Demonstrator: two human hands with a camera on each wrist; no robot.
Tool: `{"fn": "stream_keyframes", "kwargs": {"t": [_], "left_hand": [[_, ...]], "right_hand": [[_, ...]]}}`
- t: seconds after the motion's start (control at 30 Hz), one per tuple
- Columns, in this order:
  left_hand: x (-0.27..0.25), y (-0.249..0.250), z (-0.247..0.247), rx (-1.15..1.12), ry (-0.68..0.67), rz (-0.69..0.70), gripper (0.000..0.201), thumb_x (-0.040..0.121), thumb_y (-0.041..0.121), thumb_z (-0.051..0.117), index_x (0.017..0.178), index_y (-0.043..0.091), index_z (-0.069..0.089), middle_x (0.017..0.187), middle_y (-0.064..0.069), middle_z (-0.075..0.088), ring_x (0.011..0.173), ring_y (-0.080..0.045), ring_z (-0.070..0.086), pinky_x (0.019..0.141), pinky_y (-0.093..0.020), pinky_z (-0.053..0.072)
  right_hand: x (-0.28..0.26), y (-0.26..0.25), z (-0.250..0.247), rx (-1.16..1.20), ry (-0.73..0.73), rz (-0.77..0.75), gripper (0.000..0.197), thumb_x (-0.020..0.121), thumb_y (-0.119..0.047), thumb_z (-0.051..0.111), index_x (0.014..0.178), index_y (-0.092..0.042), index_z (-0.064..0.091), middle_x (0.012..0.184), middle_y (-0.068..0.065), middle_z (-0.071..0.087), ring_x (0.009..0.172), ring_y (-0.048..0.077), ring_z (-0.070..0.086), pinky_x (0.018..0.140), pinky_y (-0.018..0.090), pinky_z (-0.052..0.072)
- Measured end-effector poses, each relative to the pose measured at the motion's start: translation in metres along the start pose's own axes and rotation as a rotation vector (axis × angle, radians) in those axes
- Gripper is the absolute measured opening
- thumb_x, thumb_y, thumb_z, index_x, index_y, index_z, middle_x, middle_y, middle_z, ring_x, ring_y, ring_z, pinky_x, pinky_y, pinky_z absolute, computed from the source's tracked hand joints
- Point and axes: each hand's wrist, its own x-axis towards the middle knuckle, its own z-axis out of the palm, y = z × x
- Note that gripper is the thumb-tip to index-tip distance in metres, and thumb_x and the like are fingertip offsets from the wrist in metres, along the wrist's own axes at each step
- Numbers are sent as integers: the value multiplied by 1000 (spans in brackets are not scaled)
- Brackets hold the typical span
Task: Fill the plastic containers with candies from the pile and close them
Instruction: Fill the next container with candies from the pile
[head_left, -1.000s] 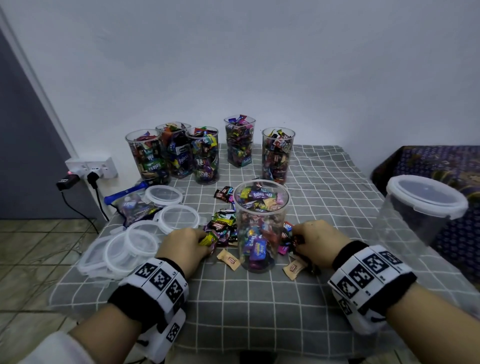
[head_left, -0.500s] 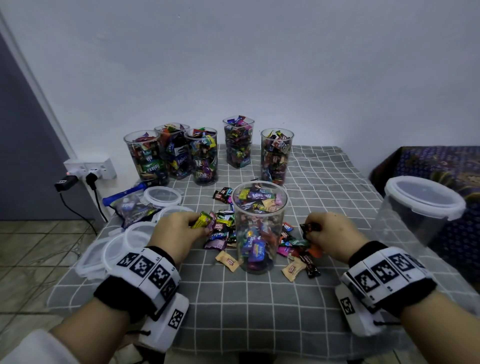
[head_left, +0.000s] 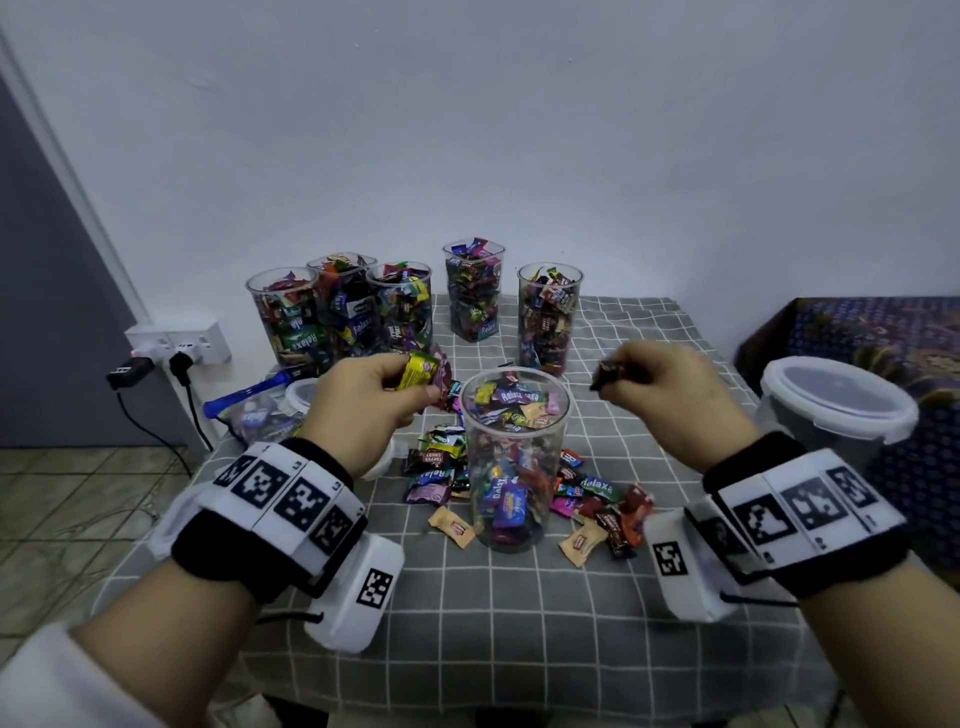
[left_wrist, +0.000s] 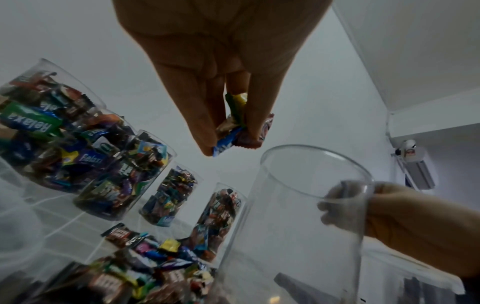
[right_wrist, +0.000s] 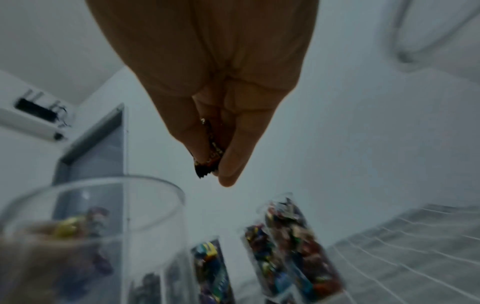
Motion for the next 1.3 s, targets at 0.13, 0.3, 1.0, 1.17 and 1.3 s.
{"fn": "stream_keyframes", "kwargs": {"t": [0.13, 0.3, 1.0, 1.17, 1.3], "left_hand": [[2, 15, 2, -40, -6, 33, 14, 81, 11, 70, 75, 23, 68, 79, -14, 68, 74, -25, 61, 79, -48, 56], [6, 30, 6, -64, -3, 67, 17, 81, 11, 70, 75, 27, 68, 72, -2, 68, 70, -18, 60, 79, -48, 55], [10, 46, 34, 252, -205, 282, 11, 82, 20, 70, 79, 29, 65, 71, 10, 64, 72, -11, 61, 73, -30, 50], [9, 51, 37, 409, -234, 289, 41, 78, 34, 72, 118, 27, 63, 104, 3, 70, 94, -13, 64, 88, -34, 49], [10, 50, 36, 335, -263, 244, 45, 78, 34, 72, 122, 30, 60, 112, 5, 66, 95, -10, 64, 90, -31, 50]], "right_hand": [[5, -33, -1, 19, -7, -109, 6, 85, -12, 61, 87, -15, 66, 70, -4, 57, 66, 10, 48, 59, 24, 36], [4, -45, 15, -99, -71, -135, 22, 85, -26, 64, 104, -15, 69, 91, 2, 64, 87, 17, 55, 71, 28, 40], [-12, -6, 42, 500, -362, 45, 85, 52, -45, 79, 126, -24, 42, 121, -3, 58, 105, 7, 61, 95, 38, 50], [-13, -6, 42, 534, -355, 39, 87, 54, -42, 81, 130, -18, 43, 115, -3, 63, 107, 9, 61, 95, 42, 50], [-13, -6, 42, 498, -366, 41, 94, 54, -43, 78, 135, -17, 39, 120, -3, 60, 112, 8, 58, 98, 36, 47]]}}
